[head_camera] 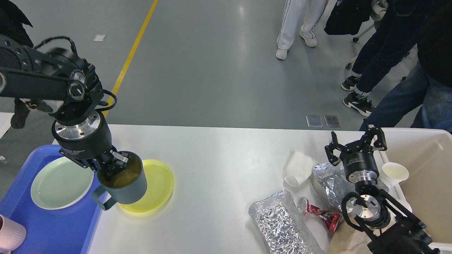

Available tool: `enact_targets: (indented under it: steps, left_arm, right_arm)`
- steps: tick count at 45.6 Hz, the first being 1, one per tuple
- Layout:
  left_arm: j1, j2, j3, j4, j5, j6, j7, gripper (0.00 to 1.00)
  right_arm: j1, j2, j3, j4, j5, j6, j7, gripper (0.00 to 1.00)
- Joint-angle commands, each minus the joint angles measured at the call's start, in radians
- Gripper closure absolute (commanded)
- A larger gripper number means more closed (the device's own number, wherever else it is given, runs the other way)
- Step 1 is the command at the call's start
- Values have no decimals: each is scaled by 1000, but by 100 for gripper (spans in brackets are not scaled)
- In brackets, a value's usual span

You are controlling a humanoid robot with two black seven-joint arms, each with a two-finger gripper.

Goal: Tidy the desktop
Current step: 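Lift the olive cup and carry it over the blue tray, then lower the olive cup into the tray and open the left gripper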

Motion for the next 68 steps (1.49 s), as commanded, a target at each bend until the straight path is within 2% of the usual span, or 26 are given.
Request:
enact_targets:
  steps: [1, 3, 9, 17, 20, 26, 30, 33, 41, 50, 60, 68]
  left_arm:
    - [-89, 12, 2, -2, -7, -133, -3, 100]
    - [-106, 13, 5, 0, -14, -167, -3, 100]
    - [-106, 13, 12, 0, -20, -170, -3, 100]
    - [-18, 12, 75, 11, -19, -144, -3, 100]
    - [41, 9, 117, 20, -14, -59, -3, 100]
    - [173, -4, 215, 24, -2, 188, -2, 100]
    - [258, -5, 261, 28, -1, 322, 0, 100]
    - [311, -4, 287, 29, -1, 396, -2, 100]
    - [453, 13, 319, 32, -1, 528, 0, 100]
    - [554, 84, 324, 77, 1, 577, 3, 100]
    - [675, 114, 321, 192, 3, 615, 4, 100]
    - [692, 127, 316, 209, 3, 635, 3, 100]
  right_arm:
    - [-1, -1, 1, 0, 0, 0, 0, 0]
    - [-1, -1, 1, 0, 0, 0, 0, 0]
    - [-1, -1, 1, 0, 0, 0, 0, 0]
    - [-1, -1, 1, 0, 0, 0, 0, 0]
    - [-1, -1, 1, 0, 0, 0, 0, 0]
    - [-1, -1, 1, 0, 0, 0, 0, 0]
    - [-1, -1, 1, 0, 0, 0, 0, 0]
    - [-1, -1, 1, 0, 0, 0, 0, 0]
    - [-1, 0, 1, 0, 0, 0, -2, 0]
    - [-1, 0, 1, 0, 0, 0, 0, 0]
    - [-1, 0, 1, 0, 0, 0, 0, 0]
    - [-1, 0, 1, 0, 0, 0, 0, 0]
